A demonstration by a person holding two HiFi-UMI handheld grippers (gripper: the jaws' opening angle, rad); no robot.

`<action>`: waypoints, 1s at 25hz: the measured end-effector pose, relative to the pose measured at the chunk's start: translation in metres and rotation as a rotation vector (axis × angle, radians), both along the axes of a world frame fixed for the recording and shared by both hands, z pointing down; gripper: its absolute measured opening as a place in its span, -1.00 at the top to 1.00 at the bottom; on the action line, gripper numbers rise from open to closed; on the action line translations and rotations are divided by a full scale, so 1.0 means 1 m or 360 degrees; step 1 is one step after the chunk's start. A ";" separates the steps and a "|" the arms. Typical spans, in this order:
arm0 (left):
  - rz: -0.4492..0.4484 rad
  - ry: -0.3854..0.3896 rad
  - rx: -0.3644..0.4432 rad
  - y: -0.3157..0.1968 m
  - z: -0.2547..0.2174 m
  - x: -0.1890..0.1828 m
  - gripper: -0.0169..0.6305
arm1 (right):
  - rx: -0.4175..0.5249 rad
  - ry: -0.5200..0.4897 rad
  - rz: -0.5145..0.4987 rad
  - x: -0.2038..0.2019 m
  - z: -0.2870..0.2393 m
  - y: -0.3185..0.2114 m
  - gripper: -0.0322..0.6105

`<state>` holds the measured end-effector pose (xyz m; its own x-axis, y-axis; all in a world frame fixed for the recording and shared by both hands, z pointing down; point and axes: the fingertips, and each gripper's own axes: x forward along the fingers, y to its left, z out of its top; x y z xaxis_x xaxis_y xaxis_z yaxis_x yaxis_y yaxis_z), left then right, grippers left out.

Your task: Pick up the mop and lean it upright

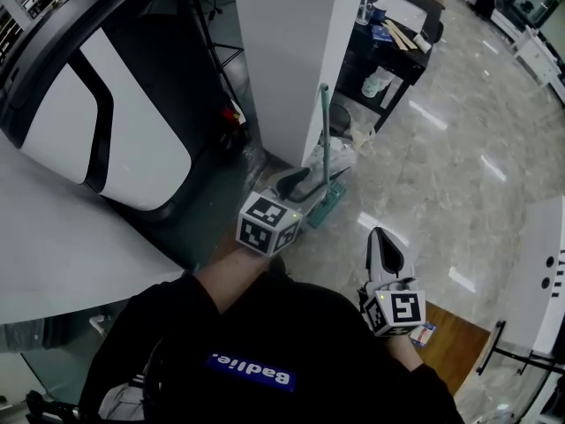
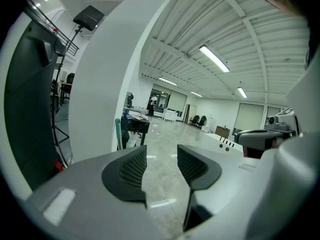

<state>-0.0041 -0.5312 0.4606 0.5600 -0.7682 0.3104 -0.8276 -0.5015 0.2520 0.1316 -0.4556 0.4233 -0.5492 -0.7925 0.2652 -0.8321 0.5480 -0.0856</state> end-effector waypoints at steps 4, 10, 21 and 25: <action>0.0059 -0.0046 0.0024 0.020 -0.006 0.027 0.31 | 0.0000 -0.0029 0.0010 0.021 0.002 0.014 0.88; 0.0123 -0.0120 0.0088 0.053 -0.020 0.068 0.45 | 0.0003 -0.0069 0.0009 0.055 0.000 0.037 0.88; 0.0151 -0.0175 0.0169 0.110 -0.040 0.114 0.65 | -0.0015 -0.0155 -0.0028 0.092 0.010 0.076 0.88; 0.0250 -0.0185 0.0181 0.130 -0.047 0.123 0.72 | 0.0029 -0.0145 0.0005 0.090 0.001 0.085 0.88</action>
